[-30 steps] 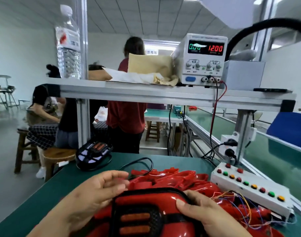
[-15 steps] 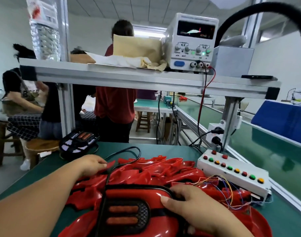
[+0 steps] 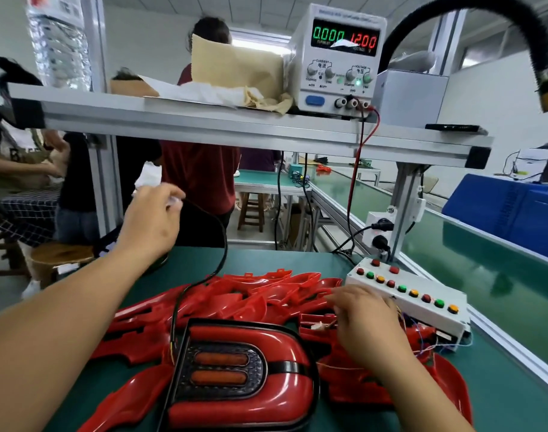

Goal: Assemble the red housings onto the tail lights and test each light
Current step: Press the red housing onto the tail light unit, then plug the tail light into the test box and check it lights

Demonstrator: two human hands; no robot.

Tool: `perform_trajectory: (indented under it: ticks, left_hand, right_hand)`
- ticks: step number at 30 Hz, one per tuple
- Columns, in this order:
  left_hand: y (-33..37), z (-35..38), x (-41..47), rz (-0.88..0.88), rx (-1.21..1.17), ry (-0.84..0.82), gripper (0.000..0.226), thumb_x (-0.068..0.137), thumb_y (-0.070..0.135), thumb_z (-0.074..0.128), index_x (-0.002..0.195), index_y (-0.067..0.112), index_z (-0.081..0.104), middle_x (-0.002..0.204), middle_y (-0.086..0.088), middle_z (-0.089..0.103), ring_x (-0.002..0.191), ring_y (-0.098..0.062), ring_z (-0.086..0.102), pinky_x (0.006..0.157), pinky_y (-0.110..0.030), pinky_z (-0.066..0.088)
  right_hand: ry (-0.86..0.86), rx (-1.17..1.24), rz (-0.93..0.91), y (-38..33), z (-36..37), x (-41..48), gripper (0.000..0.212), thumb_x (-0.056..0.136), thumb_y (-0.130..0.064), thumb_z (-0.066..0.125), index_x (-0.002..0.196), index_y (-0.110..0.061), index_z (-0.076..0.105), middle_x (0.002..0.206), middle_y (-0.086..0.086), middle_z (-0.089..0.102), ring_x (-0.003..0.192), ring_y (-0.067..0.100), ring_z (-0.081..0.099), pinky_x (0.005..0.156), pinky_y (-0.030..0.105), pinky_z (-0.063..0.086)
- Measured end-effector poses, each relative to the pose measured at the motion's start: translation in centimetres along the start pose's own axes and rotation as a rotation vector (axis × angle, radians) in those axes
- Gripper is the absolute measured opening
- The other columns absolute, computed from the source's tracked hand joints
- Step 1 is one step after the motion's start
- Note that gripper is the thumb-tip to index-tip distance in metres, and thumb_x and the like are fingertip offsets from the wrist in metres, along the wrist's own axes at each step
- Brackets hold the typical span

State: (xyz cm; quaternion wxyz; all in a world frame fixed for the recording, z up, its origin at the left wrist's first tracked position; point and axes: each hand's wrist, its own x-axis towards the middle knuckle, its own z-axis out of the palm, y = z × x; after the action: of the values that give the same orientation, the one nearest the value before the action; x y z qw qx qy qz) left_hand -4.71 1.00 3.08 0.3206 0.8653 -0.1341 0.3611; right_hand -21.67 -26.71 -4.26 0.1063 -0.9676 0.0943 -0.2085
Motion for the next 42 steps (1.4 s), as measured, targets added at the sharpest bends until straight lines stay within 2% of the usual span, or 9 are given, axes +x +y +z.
perform_trajectory:
  ticks: [5, 10, 14, 17, 20, 29, 35, 39, 42]
  left_hand:
    - [4.1, -1.3, 1.0, 0.059, -0.089, 0.151, 0.027, 0.097, 0.025, 0.051, 0.116, 0.009, 0.064, 0.115, -0.014, 0.063, 0.109, -0.032, 0.057, 0.093, -0.042, 0.044]
    - [7.1, -1.5, 0.3, -0.077, -0.623, 0.148, 0.012, 0.1, 0.027, 0.054, 0.109, 0.022, 0.06, 0.094, 0.012, 0.059, 0.083, -0.004, 0.054, 0.078, -0.02, 0.044]
    - [10.3, -0.9, -1.2, -0.257, -1.291, -0.138, 0.014, 0.105, 0.021, 0.041, 0.097, 0.028, 0.05, 0.099, 0.011, 0.061, 0.095, -0.003, 0.06, 0.078, -0.03, 0.047]
    - [12.2, 0.3, -2.3, -0.263, -1.417, -0.181, 0.015, 0.106, 0.021, 0.038, 0.098, 0.028, 0.048, 0.09, 0.009, 0.06, 0.094, -0.012, 0.066, 0.09, -0.047, 0.046]
    - [13.2, 2.0, -3.2, -0.269, -1.467, -0.149, 0.018, 0.105, 0.011, 0.04, 0.104, 0.029, 0.046, 0.086, 0.002, 0.053, 0.071, -0.009, 0.066, 0.08, -0.04, 0.055]
    - [13.4, 5.8, -5.3, -0.05, -1.001, -0.333, 0.016, 0.094, 0.009, 0.06, 0.1, 0.022, 0.052, 0.092, -0.001, 0.065, 0.069, -0.005, 0.059, 0.065, -0.02, 0.052]
    - [14.0, 6.6, -6.4, 0.343, -0.438, -0.518, 0.039, 0.098, 0.018, 0.057, 0.137, 0.022, 0.056, 0.088, 0.0, 0.062, 0.081, -0.008, 0.058, 0.073, -0.006, 0.038]
    - [14.1, 6.2, -7.0, 0.314, -0.462, -0.589, 0.03, 0.095, 0.016, 0.062, 0.125, 0.021, 0.063, 0.095, -0.001, 0.071, 0.083, -0.015, 0.063, 0.07, -0.004, 0.04]
    - [14.0, 5.8, -7.1, 0.301, -0.522, -0.626, 0.021, 0.093, 0.017, 0.064, 0.113, 0.022, 0.07, 0.096, 0.012, 0.071, 0.086, 0.009, 0.063, 0.075, -0.001, 0.041]
  right_hand:
    - [-0.186, -0.226, 0.126, 0.4, 1.5, 0.2, 0.044, 0.093, -0.029, 0.042, 0.135, -0.038, 0.051, 0.15, -0.008, 0.039, 0.147, 0.018, 0.015, 0.106, 0.053, -0.014]
    - [-0.14, -0.281, 0.198, 0.6, 1.4, 0.2, 0.028, 0.092, -0.033, 0.051, 0.118, -0.033, 0.061, 0.127, -0.002, 0.054, 0.128, 0.023, 0.039, 0.108, 0.055, 0.001]
    - [-0.039, -0.18, 0.175, 0.4, 0.8, 0.4, 0.021, 0.095, -0.037, 0.047, 0.102, -0.031, 0.066, 0.111, -0.007, 0.062, 0.117, 0.021, 0.049, 0.112, 0.051, 0.018]
    - [0.218, -0.071, 0.183, 0.3, 0.2, 0.2, 0.021, 0.095, -0.039, 0.046, 0.101, -0.033, 0.065, 0.093, -0.013, 0.059, 0.106, 0.016, 0.056, 0.109, 0.047, 0.015]
    - [0.386, 0.076, 0.239, 0.3, -0.2, 0.2, 0.017, 0.094, -0.038, 0.05, 0.092, -0.032, 0.066, 0.081, -0.014, 0.052, 0.099, 0.017, 0.057, 0.102, 0.041, 0.015]
    - [0.646, 0.429, 0.215, 0.6, -0.9, 0.2, 0.008, 0.092, -0.037, 0.06, 0.088, -0.033, 0.065, 0.088, -0.014, 0.058, 0.091, 0.006, 0.05, 0.098, 0.04, 0.019]
    - [0.687, 0.452, 0.159, 0.9, -1.4, 0.2, 0.006, 0.091, -0.035, 0.063, 0.09, -0.032, 0.068, 0.089, -0.013, 0.06, 0.087, 0.003, 0.048, 0.089, 0.036, 0.02]
    - [0.696, 0.425, 0.119, 1.0, -1.3, 0.3, 0.009, 0.091, -0.037, 0.063, 0.091, -0.032, 0.07, 0.088, -0.013, 0.061, 0.088, 0.006, 0.052, 0.085, 0.034, 0.019]
    - [0.658, 0.391, 0.101, 0.9, -1.2, 0.3, 0.022, 0.088, -0.044, 0.052, 0.091, -0.032, 0.07, 0.086, -0.011, 0.059, 0.089, 0.009, 0.054, 0.086, 0.036, 0.02]
